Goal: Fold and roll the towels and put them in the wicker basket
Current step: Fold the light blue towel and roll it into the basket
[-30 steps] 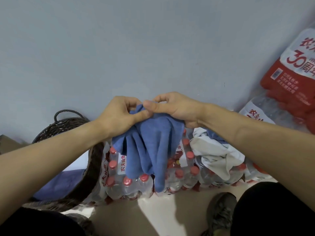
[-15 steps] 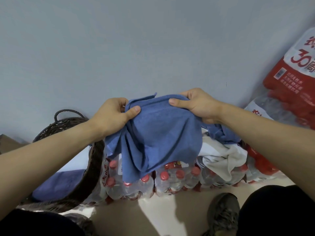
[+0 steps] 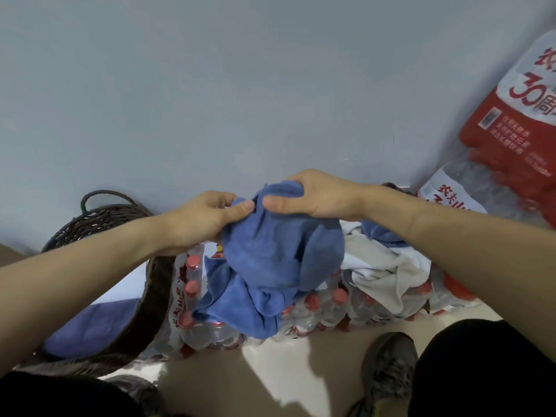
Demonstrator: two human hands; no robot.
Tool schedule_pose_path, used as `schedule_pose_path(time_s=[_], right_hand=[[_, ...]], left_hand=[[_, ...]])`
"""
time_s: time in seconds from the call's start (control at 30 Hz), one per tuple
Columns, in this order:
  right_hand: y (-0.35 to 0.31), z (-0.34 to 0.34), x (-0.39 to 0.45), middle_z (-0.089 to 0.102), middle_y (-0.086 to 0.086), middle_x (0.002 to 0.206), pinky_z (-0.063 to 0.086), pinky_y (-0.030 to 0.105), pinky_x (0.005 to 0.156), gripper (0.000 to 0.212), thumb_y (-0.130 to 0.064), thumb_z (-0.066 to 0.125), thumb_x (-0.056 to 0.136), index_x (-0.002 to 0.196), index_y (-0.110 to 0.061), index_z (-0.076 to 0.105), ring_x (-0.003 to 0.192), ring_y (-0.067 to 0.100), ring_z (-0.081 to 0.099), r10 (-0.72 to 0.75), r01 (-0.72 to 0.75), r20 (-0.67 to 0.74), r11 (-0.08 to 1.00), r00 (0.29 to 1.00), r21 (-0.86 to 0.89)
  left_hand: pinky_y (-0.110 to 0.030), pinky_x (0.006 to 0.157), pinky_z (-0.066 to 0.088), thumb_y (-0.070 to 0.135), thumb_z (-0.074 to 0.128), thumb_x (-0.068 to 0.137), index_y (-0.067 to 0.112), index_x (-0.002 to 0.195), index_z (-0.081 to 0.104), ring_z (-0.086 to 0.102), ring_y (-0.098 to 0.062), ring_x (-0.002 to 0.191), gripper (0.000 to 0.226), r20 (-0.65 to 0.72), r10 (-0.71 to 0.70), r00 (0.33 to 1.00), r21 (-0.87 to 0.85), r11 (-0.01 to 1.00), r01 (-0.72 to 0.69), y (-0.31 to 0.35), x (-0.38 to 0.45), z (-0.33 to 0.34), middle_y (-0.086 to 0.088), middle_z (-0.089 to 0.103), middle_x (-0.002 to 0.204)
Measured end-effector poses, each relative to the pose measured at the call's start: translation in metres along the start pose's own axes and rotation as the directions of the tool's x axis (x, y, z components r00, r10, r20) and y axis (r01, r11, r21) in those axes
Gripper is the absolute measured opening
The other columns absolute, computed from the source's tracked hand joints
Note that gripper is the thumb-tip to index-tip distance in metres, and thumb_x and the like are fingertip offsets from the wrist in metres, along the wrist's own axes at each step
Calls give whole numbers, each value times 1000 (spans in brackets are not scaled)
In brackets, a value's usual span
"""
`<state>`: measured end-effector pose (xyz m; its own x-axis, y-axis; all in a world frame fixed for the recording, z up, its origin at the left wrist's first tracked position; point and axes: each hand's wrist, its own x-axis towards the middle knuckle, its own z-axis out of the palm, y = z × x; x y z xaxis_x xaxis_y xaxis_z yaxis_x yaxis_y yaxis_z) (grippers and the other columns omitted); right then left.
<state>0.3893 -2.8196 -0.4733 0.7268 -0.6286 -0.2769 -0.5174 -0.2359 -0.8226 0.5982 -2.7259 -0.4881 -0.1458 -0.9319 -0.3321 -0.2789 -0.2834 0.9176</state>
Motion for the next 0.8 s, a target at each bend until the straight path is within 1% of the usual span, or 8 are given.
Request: schedule_pose_path(time_s=[0.1,0.2,0.27,0.4,0.5,0.57,0.7,0.8], right_hand=[[20,-11,-2,70,-13,71,49,21,57,45,-62,84,60,77,-24,67,67,7,67,195,-134,136,923,971,-361],[50,-17,5,57,-4,64,42,26,51,42,-51,79,75,66,-19,55,61,18,55,377,-222,107,726,920,-651],[65,-14,9,54,-1,67,40,29,54,44,-51,71,84,67,-15,53,65,22,53,427,-324,33,732,904,-599],[85,25,20,51,2,67,38,28,56,39,-44,65,89,70,-12,53,63,20,50,410,-423,-106,864,906,-272],[91,76,29,46,3,62,34,27,54,40,-36,62,92,64,-13,46,61,18,45,316,-311,-40,891,948,-331],[93,107,33,57,9,81,38,28,63,29,-35,58,94,83,-9,55,76,23,55,243,-201,21,844,970,-497],[96,149,41,54,9,123,42,43,99,81,-69,62,78,132,-11,45,113,30,51,147,-48,105,771,984,-636],[92,164,49,52,6,118,47,43,92,100,-76,73,58,129,-14,39,105,28,51,205,-116,91,807,974,-579]], left_hand=[[-30,66,47,40,55,96,2,89,60,58,-17,69,39,-207,46,977,143,990,-16,-9,4,-12,-4,64,76],[-29,59,40,42,55,96,11,79,52,52,-17,62,35,-302,178,937,465,885,-19,-17,7,-27,-1,58,69],[-26,57,37,40,55,96,14,77,51,53,-20,65,32,-266,223,938,649,760,3,-24,9,-33,-2,58,69],[-30,58,38,54,63,86,16,73,55,56,-21,67,41,-259,39,965,720,674,166,-50,14,-35,-1,59,67],[-26,60,40,57,71,78,21,81,56,57,-16,71,40,-201,-106,974,723,654,221,-76,17,-25,4,61,75],[-22,60,40,45,76,77,22,82,53,58,-17,76,33,-130,-166,978,734,647,207,-96,18,-12,6,59,78],[-23,76,46,35,83,68,25,97,42,52,-15,94,51,52,-284,957,743,651,153,-126,17,9,4,47,105],[-24,81,45,29,83,69,23,100,40,48,-16,98,53,33,-282,959,767,622,157,-134,20,13,1,44,112]])
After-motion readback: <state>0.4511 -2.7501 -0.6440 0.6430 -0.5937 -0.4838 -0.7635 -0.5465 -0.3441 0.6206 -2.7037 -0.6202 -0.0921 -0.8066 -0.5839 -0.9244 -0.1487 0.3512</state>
